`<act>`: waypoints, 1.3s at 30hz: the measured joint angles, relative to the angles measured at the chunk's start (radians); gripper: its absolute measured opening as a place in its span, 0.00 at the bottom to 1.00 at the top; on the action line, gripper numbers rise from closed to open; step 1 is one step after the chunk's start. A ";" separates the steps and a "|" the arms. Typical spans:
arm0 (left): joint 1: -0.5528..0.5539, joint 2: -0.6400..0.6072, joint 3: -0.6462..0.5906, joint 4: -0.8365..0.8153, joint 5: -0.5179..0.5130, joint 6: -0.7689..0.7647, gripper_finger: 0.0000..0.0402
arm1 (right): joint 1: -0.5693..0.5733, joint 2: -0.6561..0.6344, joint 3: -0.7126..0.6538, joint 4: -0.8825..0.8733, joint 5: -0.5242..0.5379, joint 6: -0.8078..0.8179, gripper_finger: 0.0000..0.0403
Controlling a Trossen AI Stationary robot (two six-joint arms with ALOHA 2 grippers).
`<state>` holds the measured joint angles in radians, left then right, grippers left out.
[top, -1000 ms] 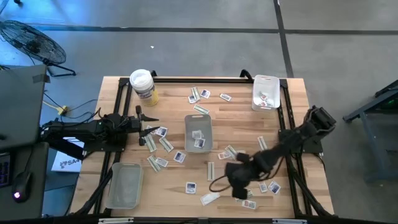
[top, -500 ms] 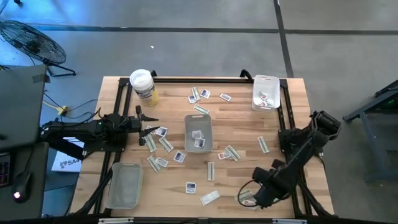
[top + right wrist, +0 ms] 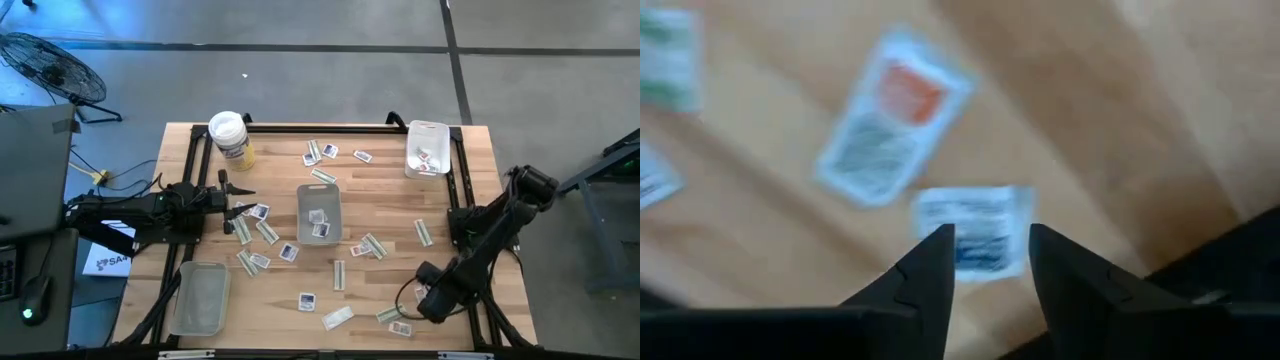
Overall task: Pick & Place First Aid Supplies
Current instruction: Put the blue pad into the middle gray bin
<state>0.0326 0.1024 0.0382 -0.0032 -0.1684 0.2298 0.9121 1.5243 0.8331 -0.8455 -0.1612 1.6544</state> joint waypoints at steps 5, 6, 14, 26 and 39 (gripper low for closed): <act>0.000 0.000 0.000 0.000 0.000 0.000 0.38 | 0.001 -0.036 -0.112 0.059 -0.055 0.051 0.32; 0.000 0.000 0.000 0.000 0.000 0.000 0.38 | 0.001 -0.038 -0.129 0.104 -0.057 0.050 0.32; 0.000 0.000 0.000 0.000 0.000 0.000 0.38 | 0.000 -0.040 -0.162 0.223 -0.058 0.049 0.32; 0.000 0.000 0.000 0.000 0.000 0.000 0.38 | -0.002 -0.039 -0.158 0.137 0.076 0.044 0.16; 0.000 0.000 0.000 0.000 0.000 0.000 0.38 | -0.027 -0.046 -0.142 0.112 0.076 -0.012 0.01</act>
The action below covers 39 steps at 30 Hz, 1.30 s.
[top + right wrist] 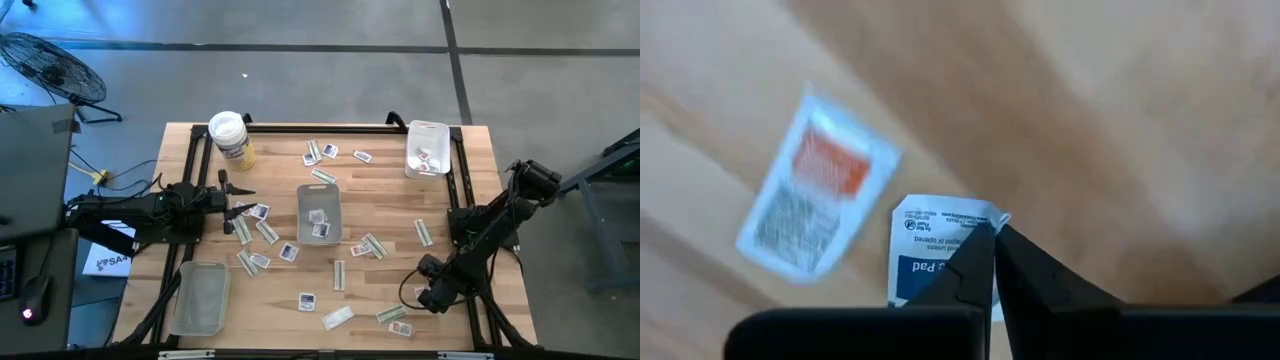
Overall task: Pick & Place First Aid Supplies
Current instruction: Put the blue pad into the middle gray bin
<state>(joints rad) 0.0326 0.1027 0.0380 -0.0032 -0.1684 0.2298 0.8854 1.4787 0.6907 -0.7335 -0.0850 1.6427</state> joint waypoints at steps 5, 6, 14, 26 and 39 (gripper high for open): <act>0.000 0.000 0.000 0.000 0.000 0.000 0.38 | -0.077 -0.007 0.090 -0.049 0.097 -0.138 0.01; 0.000 0.000 0.000 0.000 0.000 0.000 0.38 | -0.099 -0.007 0.112 -0.053 0.127 -0.185 0.01; 0.000 0.000 0.000 0.000 0.000 0.000 0.38 | -0.326 -0.008 0.268 0.132 0.598 -0.759 0.00; 0.000 0.000 0.000 0.000 0.000 0.000 0.38 | -0.699 0.142 0.279 0.902 0.653 -1.441 0.00; 0.000 0.000 0.000 0.000 0.000 0.000 0.38 | -0.775 0.408 0.632 0.413 0.559 -1.442 0.00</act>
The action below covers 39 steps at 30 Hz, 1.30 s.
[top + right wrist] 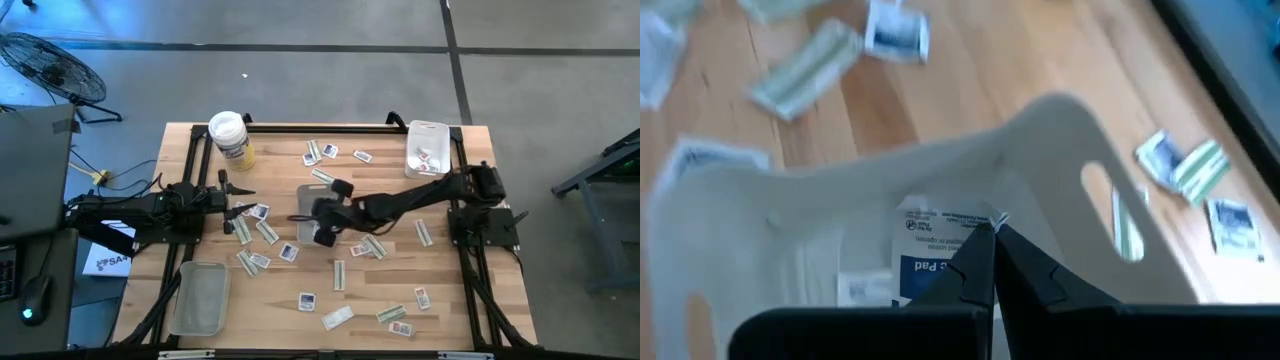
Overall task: Pick & Place First Aid Supplies
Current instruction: Put the blue pad into the middle gray bin, then put the green pad into the bottom gray bin
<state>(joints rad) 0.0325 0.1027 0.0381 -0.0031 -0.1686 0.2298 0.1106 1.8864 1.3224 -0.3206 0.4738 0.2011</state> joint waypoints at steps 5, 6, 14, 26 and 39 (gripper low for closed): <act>0.000 0.000 0.000 0.000 0.000 0.000 0.38 | -0.014 0.053 0.060 -0.094 -0.046 0.005 0.00; 0.000 0.000 0.000 0.000 0.000 0.000 0.38 | -0.018 0.055 0.060 -0.100 -0.060 0.005 0.00; 0.000 0.000 0.000 0.000 0.000 0.000 0.38 | -0.027 0.058 0.037 -0.124 -0.089 0.075 0.13; 0.000 0.000 0.000 0.000 0.000 0.000 0.38 | 0.198 -0.095 0.035 -0.129 -0.123 -0.097 0.22; 0.000 0.000 0.000 0.000 0.000 0.000 0.38 | 0.459 -0.095 -0.326 0.406 -0.237 0.024 0.24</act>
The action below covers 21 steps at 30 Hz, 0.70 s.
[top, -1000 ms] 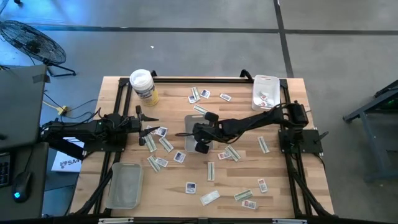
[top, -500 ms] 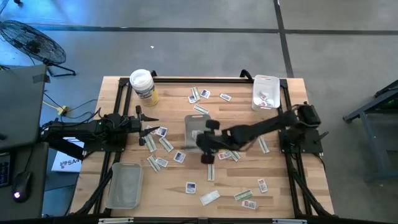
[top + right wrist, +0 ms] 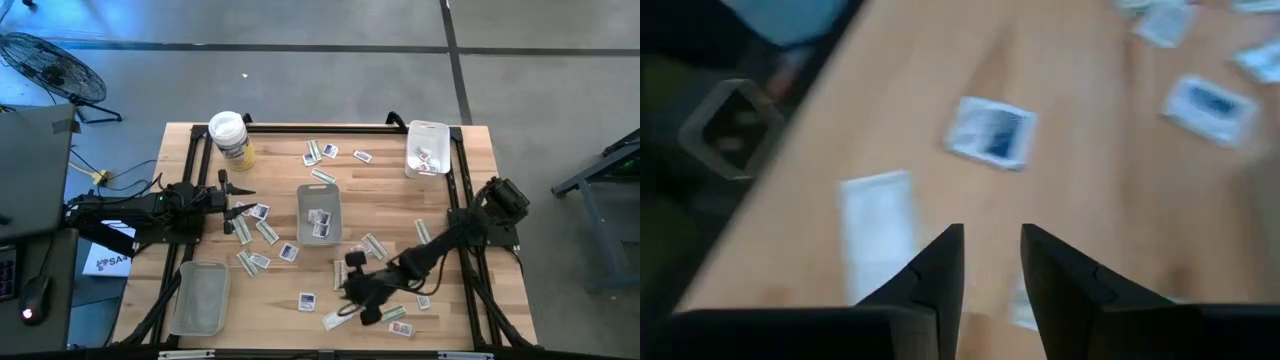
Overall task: Pick & Place First Aid Supplies
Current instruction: Put the green pad into the bottom gray bin
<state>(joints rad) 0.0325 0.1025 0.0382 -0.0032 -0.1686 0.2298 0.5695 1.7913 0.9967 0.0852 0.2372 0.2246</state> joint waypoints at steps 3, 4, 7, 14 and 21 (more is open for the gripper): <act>0.000 0.000 0.000 0.000 0.000 0.000 0.38 | 0.024 0.004 -0.067 0.143 -0.020 0.003 0.22; 0.000 0.000 0.000 0.000 0.000 0.000 0.38 | 0.030 0.009 -0.076 0.166 -0.019 0.004 0.21; 0.000 0.000 0.000 0.000 0.000 0.000 0.38 | 0.044 0.044 -0.080 0.172 -0.019 0.004 0.20; 0.000 0.000 0.000 0.000 0.000 0.000 0.38 | 0.046 0.153 -0.045 0.169 -0.077 0.012 0.20; 0.000 0.000 0.000 0.000 0.000 0.000 0.38 | 0.046 0.189 -0.040 0.170 -0.049 -0.007 0.18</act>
<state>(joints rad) 0.0326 0.1027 0.0383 -0.0032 -0.1684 0.2298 0.6151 1.9803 0.9562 0.2554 0.1887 0.2176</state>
